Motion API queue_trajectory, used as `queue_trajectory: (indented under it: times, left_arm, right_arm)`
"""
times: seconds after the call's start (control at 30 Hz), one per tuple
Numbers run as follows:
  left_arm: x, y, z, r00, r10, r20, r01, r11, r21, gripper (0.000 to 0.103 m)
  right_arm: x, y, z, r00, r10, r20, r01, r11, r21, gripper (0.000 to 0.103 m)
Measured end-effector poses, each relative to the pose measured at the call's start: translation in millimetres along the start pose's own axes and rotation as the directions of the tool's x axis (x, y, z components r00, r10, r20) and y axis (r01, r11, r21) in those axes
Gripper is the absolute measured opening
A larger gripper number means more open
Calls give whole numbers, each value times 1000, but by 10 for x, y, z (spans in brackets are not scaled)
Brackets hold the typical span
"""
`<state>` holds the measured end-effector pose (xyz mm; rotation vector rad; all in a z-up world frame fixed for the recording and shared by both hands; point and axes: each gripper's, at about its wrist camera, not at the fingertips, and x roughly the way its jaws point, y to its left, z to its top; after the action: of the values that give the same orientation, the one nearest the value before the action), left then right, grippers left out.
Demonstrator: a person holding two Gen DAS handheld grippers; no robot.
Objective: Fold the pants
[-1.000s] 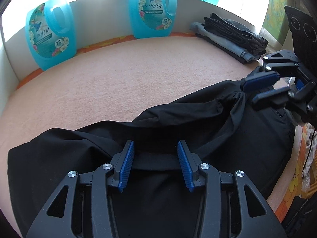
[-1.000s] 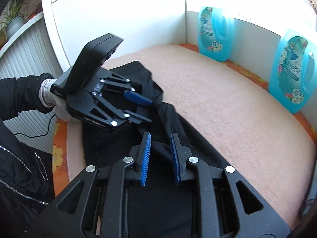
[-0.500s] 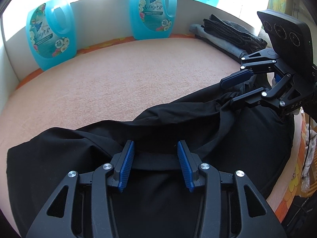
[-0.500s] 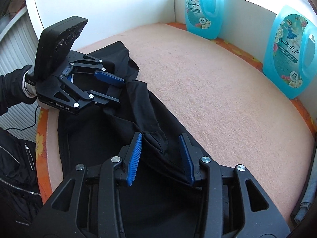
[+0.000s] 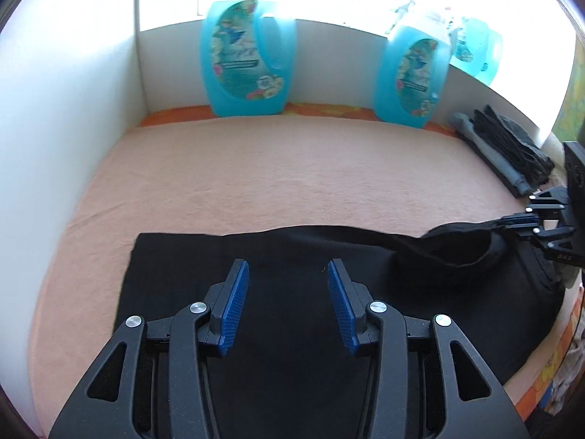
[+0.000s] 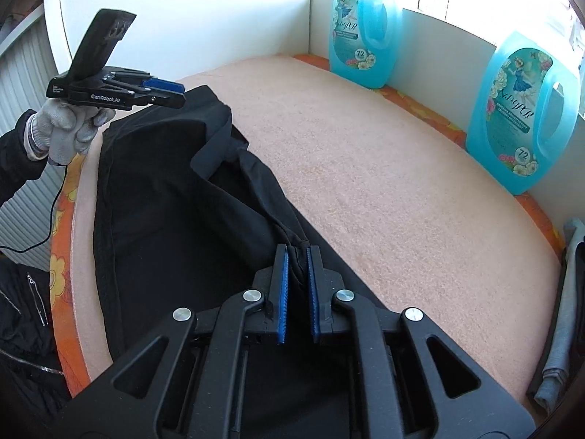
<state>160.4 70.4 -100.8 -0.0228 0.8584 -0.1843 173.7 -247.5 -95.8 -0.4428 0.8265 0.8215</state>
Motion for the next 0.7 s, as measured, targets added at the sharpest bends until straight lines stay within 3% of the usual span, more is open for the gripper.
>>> queue_trajectory:
  times: [0.13, 0.37, 0.5, 0.57, 0.7]
  left_arm:
    - [227, 394, -155, 991, 96, -88, -104, 991, -83, 43]
    - [-14, 694, -285, 982, 187, -39, -191, 968, -160, 43]
    - [-215, 981, -351, 986, 161, -37, -165, 957, -239, 44]
    - [-317, 1040, -406, 986, 165, -34, -168, 953, -252, 49]
    - [-445, 1149, -561, 996, 82, -46, -92, 946, -310, 53]
  right_arm:
    - [84, -260, 188, 994, -108, 18, 107, 992, 63, 8]
    - [627, -422, 285, 970, -214, -117, 222, 973, 62, 8]
    - [650, -388, 262, 961, -244, -130, 252, 967, 47, 8]
    - [572, -428, 266, 960, -249, -126, 261, 962, 86, 17]
    - [288, -415, 266, 961, -266, -73, 274, 952, 138, 40]
